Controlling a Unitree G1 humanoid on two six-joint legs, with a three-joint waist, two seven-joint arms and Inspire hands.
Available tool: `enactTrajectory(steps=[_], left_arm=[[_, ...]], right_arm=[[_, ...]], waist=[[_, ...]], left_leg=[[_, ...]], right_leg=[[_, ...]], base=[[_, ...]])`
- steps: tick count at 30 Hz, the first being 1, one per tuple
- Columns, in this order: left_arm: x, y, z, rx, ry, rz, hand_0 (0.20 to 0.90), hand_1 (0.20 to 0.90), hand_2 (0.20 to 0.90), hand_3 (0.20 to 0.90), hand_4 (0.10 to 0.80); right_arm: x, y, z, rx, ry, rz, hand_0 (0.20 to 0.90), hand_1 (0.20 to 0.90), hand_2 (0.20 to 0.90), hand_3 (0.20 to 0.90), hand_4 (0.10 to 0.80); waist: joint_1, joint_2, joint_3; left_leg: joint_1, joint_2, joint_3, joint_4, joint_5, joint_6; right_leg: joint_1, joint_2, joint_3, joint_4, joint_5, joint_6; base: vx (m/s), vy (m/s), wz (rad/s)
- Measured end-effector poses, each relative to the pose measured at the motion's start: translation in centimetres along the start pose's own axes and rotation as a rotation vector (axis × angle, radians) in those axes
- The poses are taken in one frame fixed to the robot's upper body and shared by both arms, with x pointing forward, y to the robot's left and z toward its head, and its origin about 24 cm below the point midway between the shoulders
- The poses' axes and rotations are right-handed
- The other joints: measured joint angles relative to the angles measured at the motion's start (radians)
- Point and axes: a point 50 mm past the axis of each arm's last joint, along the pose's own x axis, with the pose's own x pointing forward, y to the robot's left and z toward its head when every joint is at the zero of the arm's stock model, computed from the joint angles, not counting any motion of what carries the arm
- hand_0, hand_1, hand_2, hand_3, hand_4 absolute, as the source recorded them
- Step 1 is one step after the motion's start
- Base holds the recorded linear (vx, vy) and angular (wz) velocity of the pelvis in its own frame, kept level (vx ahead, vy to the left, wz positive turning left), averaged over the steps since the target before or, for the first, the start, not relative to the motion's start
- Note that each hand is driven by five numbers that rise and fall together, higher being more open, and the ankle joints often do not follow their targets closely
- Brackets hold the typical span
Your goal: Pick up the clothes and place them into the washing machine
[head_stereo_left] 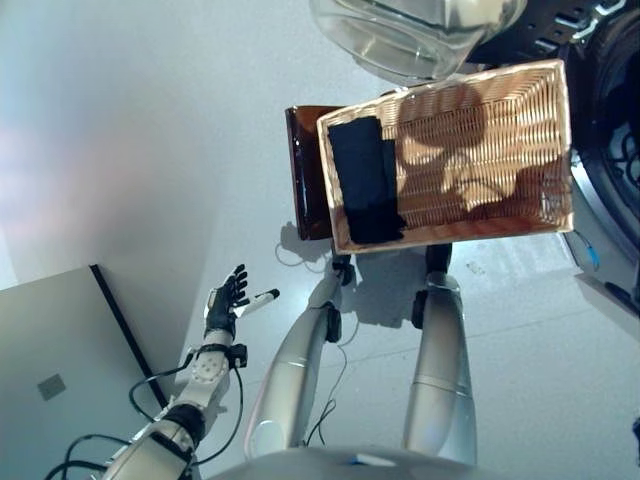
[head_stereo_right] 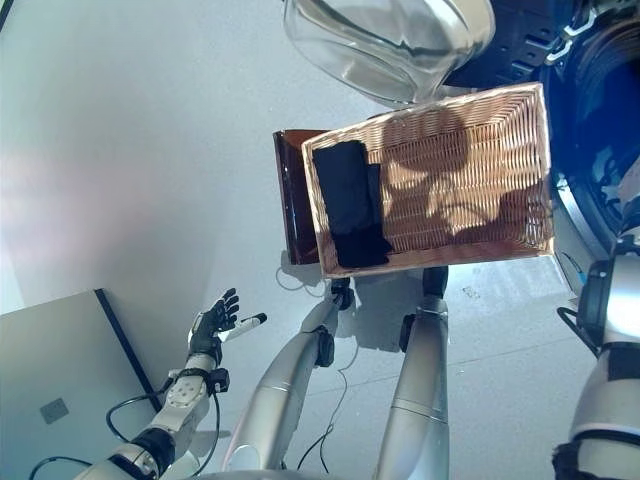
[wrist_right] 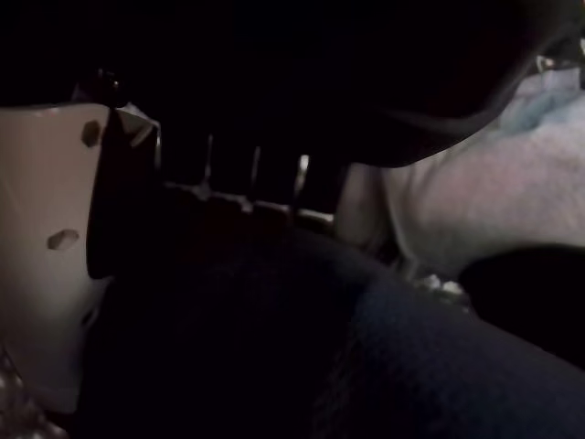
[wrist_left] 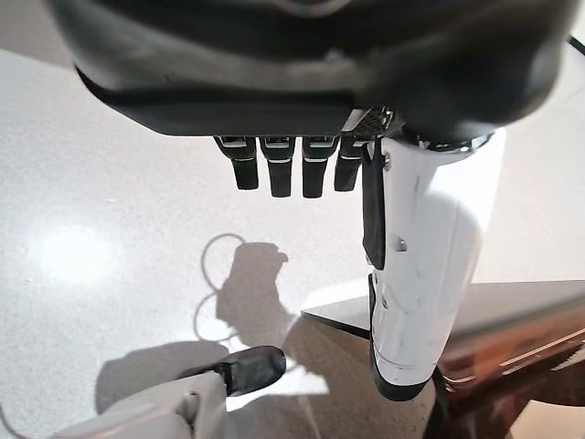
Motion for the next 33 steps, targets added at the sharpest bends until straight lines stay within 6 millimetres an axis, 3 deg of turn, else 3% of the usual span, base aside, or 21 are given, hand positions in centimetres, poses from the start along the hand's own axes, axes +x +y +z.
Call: enactTrajectory(steps=[23,30,33], left_arm=[[-0.2,0.1,-0.4,-0.003,0.015,0.000,0.900,0.900,0.900,0.900,0.800],[-0.3,0.3,-0.9,0.003,0.038,0.009,0.900,0.900,0.900,0.900,0.800],[-0.5,0.4,-1.2,0.005,0.054,0.017,0.900,0.900,0.900,0.900,0.800]], right_arm=[[-0.7,-1.1,-2.7,-0.030,0.137,-0.028,0.900,0.900,0.900,0.900,0.800],[-3.5,-1.4,-6.3,-0.004,0.252,-0.018,0.900,0.900,0.900,0.900,0.800],[-5.9,-1.9,-8.9,-0.008,0.318,0.004,0.900,0.900,0.900,0.900,0.800]], waist=[[-0.004,0.013,0.000],[-0.038,0.012,0.000],[-0.054,0.009,-0.002]], left_leg=[[0.054,0.004,-0.012,-0.006,-0.008,0.006],[0.079,0.005,-0.023,0.005,-0.015,0.010],[0.112,0.005,-0.026,0.008,-0.019,0.015]], right_leg=[[0.072,0.002,-0.013,-0.030,-0.003,0.010],[0.124,0.001,-0.028,-0.057,0.006,0.013],[0.171,0.003,-0.034,-0.075,0.010,0.020]], base=[[-0.006,0.004,0.00],[-0.035,0.009,0.00],[0.005,0.003,-0.02]])
